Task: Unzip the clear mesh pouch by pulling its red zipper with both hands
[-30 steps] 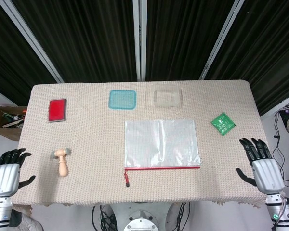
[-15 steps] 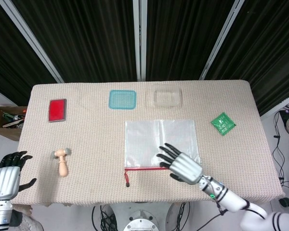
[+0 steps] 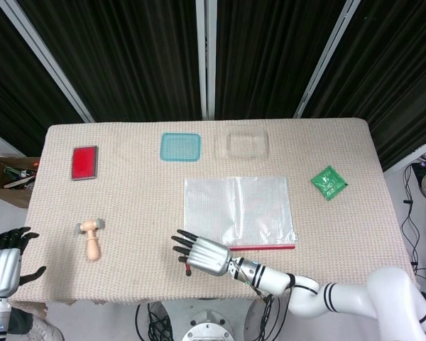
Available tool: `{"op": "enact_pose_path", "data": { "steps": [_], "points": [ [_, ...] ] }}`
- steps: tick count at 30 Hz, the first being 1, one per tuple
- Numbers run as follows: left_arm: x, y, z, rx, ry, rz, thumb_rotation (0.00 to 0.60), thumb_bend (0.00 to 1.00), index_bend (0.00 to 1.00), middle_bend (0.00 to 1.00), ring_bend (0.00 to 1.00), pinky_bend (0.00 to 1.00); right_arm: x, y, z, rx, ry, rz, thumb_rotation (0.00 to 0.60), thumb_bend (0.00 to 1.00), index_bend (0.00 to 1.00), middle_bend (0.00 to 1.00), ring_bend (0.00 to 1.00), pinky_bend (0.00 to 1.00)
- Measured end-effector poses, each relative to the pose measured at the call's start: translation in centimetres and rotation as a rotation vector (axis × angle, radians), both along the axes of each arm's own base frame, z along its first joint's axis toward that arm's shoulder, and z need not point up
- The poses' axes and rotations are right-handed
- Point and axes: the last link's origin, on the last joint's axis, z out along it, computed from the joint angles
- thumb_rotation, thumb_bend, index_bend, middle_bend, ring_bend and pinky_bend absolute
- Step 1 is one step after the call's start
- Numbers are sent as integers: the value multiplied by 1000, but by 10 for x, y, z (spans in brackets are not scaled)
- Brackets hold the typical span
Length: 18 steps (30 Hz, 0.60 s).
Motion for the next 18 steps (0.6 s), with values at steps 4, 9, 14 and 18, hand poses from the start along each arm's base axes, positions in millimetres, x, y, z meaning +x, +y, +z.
{"op": "enact_pose_path", "data": {
  "steps": [4, 9, 14, 18],
  "points": [
    [-4, 1, 0, 3, -7, 8, 600, 91, 285, 177, 157, 158, 6, 4, -16, -4, 23, 47, 600, 336, 420, 182, 0, 0],
    [-7, 2, -1, 0, -12, 13, 600, 92, 284, 176, 156, 158, 8, 6, -27, 0, 39, 66, 600, 339, 421, 182, 0, 0],
    [-8, 2, 0, 3, -16, 16, 600, 91, 285, 175, 157, 158, 8, 5, -31, -3, 38, 71, 600, 340, 439, 183, 0, 0],
    [-9, 2, 0, 3, -17, 16, 600, 91, 285, 175, 156, 158, 8, 3, -31, -6, 33, 69, 600, 340, 452, 185, 0, 0]
  ]
}}
